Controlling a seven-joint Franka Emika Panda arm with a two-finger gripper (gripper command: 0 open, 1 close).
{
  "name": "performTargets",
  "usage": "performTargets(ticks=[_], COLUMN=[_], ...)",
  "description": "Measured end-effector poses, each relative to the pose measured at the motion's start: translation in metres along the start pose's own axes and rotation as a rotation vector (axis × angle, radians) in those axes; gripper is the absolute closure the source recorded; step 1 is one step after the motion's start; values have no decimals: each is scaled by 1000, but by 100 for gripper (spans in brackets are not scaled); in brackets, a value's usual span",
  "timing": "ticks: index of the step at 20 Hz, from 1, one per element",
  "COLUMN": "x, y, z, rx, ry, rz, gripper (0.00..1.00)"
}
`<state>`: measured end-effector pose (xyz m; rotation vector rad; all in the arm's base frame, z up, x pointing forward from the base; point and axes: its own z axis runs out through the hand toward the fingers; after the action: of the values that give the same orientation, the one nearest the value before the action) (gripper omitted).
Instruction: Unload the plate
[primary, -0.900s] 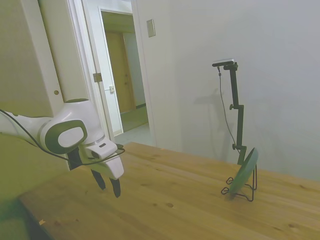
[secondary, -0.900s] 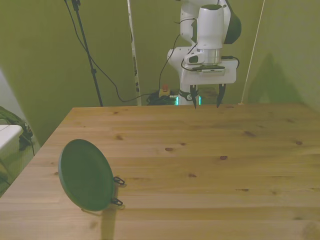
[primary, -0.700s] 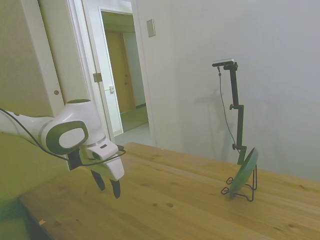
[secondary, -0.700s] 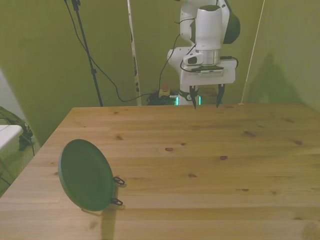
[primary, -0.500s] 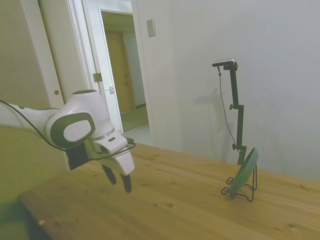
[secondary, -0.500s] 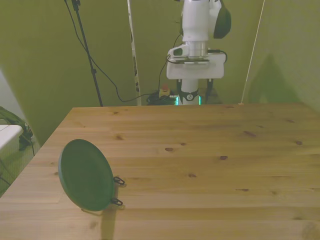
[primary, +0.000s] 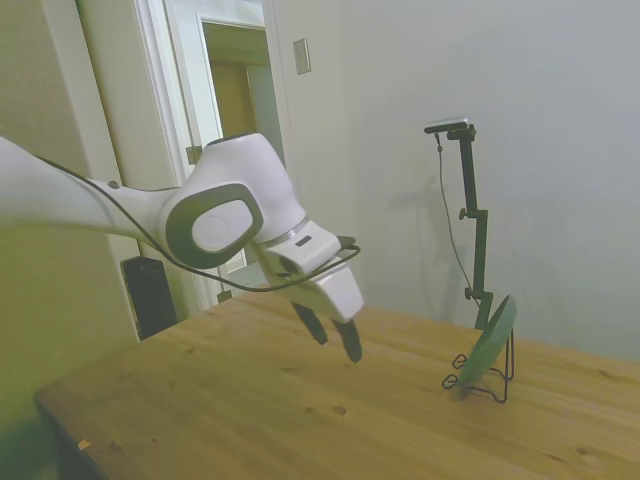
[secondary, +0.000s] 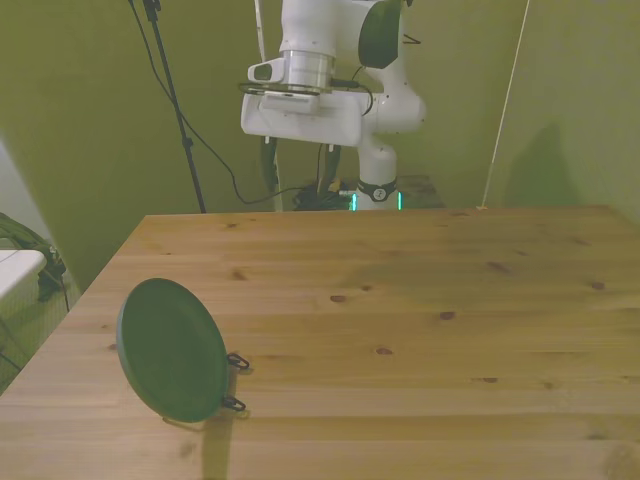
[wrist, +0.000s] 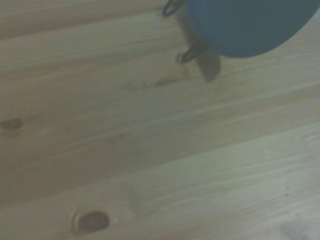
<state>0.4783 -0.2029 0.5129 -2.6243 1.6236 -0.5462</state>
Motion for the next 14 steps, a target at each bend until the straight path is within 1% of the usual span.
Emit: performTargets(ticks=[1, 2, 3, 6, 9, 14], x=[2, -1, -1, 8, 33, 88], y=[-5, -12, -12, -16, -27, -53], z=[2, -3, -3, -7, -3, 14], rx=[0, 10, 11, 54, 66, 34], ry=[0, 4, 6, 72, 148, 287], rz=[-9, -39, -39, -35, 7, 71], gripper=[0, 0, 0, 0, 0, 0])
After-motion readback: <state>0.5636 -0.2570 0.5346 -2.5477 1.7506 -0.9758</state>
